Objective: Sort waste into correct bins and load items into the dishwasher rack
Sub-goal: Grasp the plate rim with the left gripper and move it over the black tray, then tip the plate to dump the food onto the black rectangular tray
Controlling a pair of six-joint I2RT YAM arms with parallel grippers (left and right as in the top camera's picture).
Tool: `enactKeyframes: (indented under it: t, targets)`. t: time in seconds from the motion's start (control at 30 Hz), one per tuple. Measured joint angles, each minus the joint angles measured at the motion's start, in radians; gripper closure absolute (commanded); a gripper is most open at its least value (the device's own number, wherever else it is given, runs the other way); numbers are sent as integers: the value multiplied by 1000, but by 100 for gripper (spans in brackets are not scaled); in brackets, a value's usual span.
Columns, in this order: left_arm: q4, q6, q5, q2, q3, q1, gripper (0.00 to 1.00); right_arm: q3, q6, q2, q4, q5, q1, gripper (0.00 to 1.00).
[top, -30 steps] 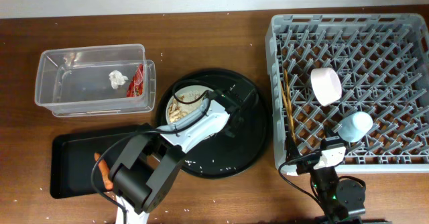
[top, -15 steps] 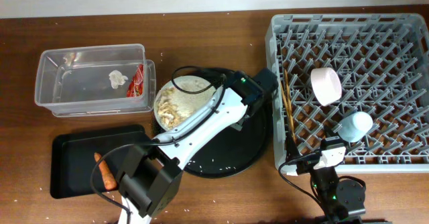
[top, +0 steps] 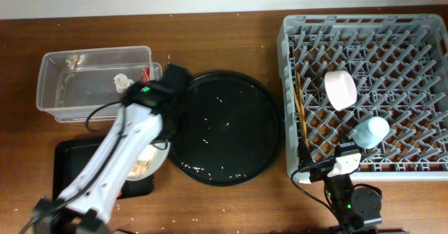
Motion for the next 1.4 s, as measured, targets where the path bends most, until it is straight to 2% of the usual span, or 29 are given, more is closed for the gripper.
enactKeyframes:
  t: [0.13, 0.27, 0.33, 0.43, 0.5, 0.63, 0.73, 0.8, 0.97, 1.03, 1.07, 1.13, 1.17, 1.2, 1.23, 1.27, 1.3, 1.33, 1.37, 1.4]
  targets:
    - [126, 113, 256, -87, -171, 228, 100, 0, 0, 0, 0, 0, 0, 2]
    - [156, 237, 483, -182, -202, 381, 100, 0, 0, 0, 0, 0, 0, 2]
    - [135, 284, 571, -267, -204, 462, 100, 0, 0, 0, 0, 0, 0, 2]
    - [57, 373, 706, -425, -204, 660, 100, 0, 0, 0, 0, 0, 0, 2]
    - [24, 457, 806, -440, -219, 773, 100, 0, 0, 0, 0, 0, 0, 2]
    - [-23, 695, 1069, -439, -401, 1072, 100, 0, 0, 0, 0, 0, 0, 2]
    - [-127, 895, 1249, -441, -403, 1187, 100, 0, 0, 0, 0, 0, 0, 2]
    - [-133, 976, 1338, -441, -403, 1238, 100, 0, 0, 0, 0, 0, 0, 2]
    - [-130, 1024, 1454, -441, -402, 1239, 100, 0, 0, 0, 0, 0, 0, 2]
    - [-110, 1024, 1458, -441, -349, 1197, 100, 0, 0, 0, 0, 0, 0, 2]
    - [-17, 986, 1459, -441, -312, 1152, 100, 0, 0, -1, 0, 0, 0, 2]
    - [350, 777, 1442, -443, -278, 1011, 100, 0, 0, -2, 0, 0, 0, 2]
    - [630, 612, 1406, -435, -278, 905, 100, 1, 0, 0, 0, 0, 0, 2]
    - [993, 353, 1346, -386, -255, 667, 100, 0, 0, -1, 1, -3, 0, 2]
    - [1189, 214, 1318, -357, -263, 561, 100, -1, 0, -3, 1, -4, 0, 2]
    - [1439, 74, 1269, -290, -252, 433, 100, -1, 0, -2, 1, -4, 0, 2]
    - [1619, -64, 1229, -193, -247, 294, 100, -1, 0, -2, 2, -4, 0, 2]
    - [1787, -161, 1211, -89, -233, 209, 100, -1, 0, 0, 2, -3, 0, 2]
    - [1932, -276, 1175, 62, -186, 116, 100, -1, 0, 0, 1, -3, 0, 2]
    - [1982, -364, 1158, 185, -147, 52, 100, -1, 0, -2, 2, -4, 0, 2]
